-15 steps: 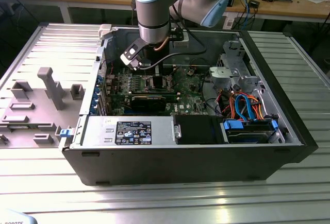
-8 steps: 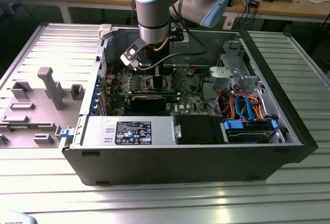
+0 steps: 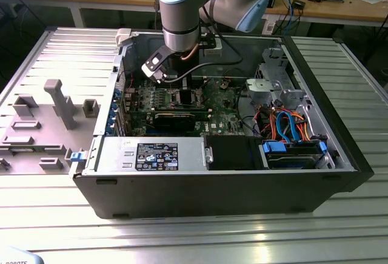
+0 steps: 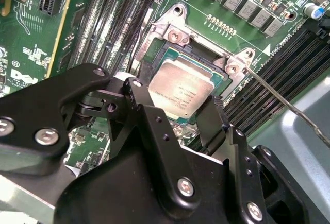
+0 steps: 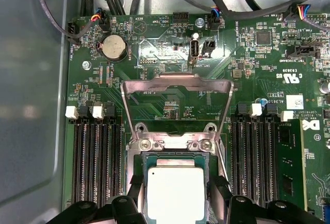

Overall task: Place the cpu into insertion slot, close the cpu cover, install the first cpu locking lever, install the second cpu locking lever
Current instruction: 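Place the cpu into insertion slot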

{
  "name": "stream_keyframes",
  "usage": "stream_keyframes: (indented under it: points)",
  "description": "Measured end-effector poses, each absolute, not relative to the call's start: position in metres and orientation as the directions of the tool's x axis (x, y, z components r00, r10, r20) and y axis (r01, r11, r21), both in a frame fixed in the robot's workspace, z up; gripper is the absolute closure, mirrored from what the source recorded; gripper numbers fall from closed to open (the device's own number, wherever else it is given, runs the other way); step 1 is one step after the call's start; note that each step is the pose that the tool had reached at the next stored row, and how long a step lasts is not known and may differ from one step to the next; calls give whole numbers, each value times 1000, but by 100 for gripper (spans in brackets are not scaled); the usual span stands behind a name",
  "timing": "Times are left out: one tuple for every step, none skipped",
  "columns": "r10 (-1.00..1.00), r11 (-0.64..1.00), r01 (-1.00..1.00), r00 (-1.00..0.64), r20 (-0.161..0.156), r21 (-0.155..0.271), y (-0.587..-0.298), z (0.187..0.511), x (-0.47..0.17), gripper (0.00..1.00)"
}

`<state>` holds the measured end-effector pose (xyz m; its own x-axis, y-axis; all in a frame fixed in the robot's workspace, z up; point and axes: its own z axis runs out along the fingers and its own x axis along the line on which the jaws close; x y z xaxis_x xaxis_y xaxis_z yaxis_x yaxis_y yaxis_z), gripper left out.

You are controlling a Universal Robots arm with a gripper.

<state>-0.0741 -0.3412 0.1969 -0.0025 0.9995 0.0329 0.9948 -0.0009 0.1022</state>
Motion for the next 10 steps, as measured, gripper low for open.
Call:
stream_keyframes:
  points:
    - [999, -1, 995, -3, 33, 102, -341, 197, -74, 38]
    - [999, -1, 995, -2, 33, 102, -341, 197, -73, 38]
    - [999, -1, 995, -2, 33, 102, -341, 197, -73, 38]
    - [999, -1, 995, -2, 33, 102, -341, 197, -73, 38]
    - [999, -1, 995, -2, 33, 102, -341, 197, -73, 38]
    - [999, -1, 995, -2, 33, 102, -341, 197, -73, 38]
    - [999, -1, 995, -2, 33, 102, -341, 197, -73, 38]
    - [999, -1, 995, -2, 33, 102, -341, 197, -73, 38]
    - [999, -1, 995, -2, 33, 102, -341, 197, -73, 38]
    - [999, -1, 995, -2, 33, 102, -341, 197, -73, 38]
